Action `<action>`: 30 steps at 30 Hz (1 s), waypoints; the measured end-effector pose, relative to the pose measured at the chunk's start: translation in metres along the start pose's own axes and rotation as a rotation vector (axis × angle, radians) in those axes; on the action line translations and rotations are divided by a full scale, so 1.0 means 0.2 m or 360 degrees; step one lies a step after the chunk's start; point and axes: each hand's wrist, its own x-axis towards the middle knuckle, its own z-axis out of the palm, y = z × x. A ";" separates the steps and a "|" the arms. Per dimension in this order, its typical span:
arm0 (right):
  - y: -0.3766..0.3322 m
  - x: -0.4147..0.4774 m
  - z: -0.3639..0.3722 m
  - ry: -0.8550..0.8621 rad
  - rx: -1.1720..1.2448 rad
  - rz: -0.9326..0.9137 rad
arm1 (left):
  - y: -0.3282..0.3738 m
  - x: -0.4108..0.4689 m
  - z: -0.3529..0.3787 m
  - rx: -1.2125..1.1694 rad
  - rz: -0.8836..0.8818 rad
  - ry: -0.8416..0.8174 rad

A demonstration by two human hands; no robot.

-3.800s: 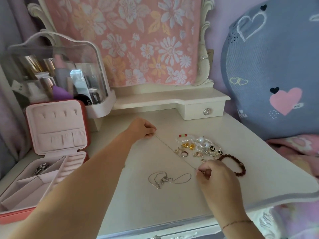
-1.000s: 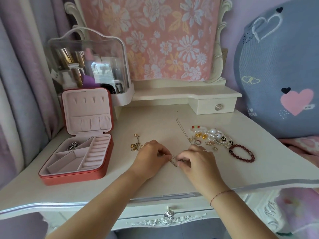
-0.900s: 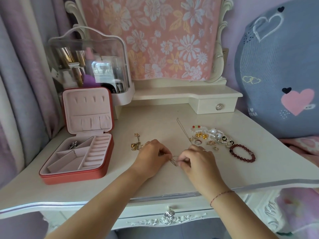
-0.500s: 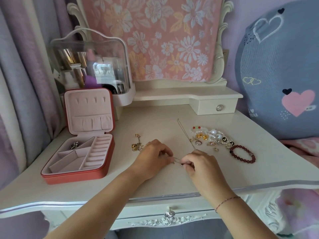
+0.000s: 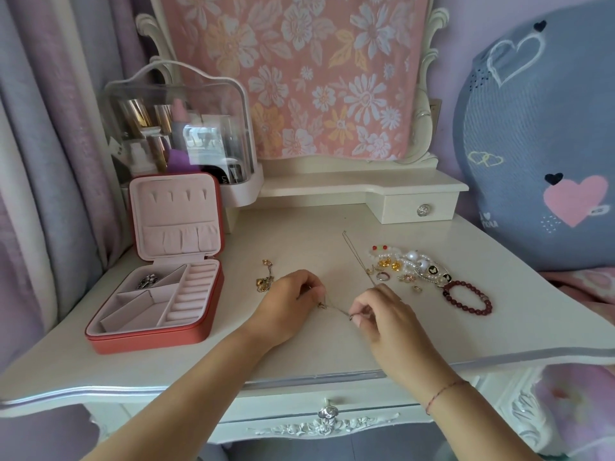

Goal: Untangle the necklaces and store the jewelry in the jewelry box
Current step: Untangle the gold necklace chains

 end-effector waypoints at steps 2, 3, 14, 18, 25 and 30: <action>-0.02 -0.01 -0.05 0.0007 0.0291 0.0169 | 0.00 0.02 -0.02 -0.0267 -0.0069 0.0038; -0.02 -0.01 -0.08 -0.0007 0.0426 0.0268 | 0.00 0.03 -0.03 -0.0418 -0.0104 0.0044; 0.02 -0.01 -0.18 0.0128 0.1573 0.0644 | 0.06 0.13 -0.09 -0.0896 -0.0359 0.0146; 0.01 -0.04 -0.19 0.0159 0.1423 0.0568 | 0.07 0.19 -0.10 -0.0910 -0.0431 0.0328; -0.01 -0.06 -0.17 0.0214 0.1340 0.0536 | 0.06 0.31 -0.07 -0.0724 -0.0411 0.0478; 0.00 -0.05 -0.18 0.0261 0.1415 0.0544 | 0.04 0.33 -0.04 -0.0324 -0.0225 0.0565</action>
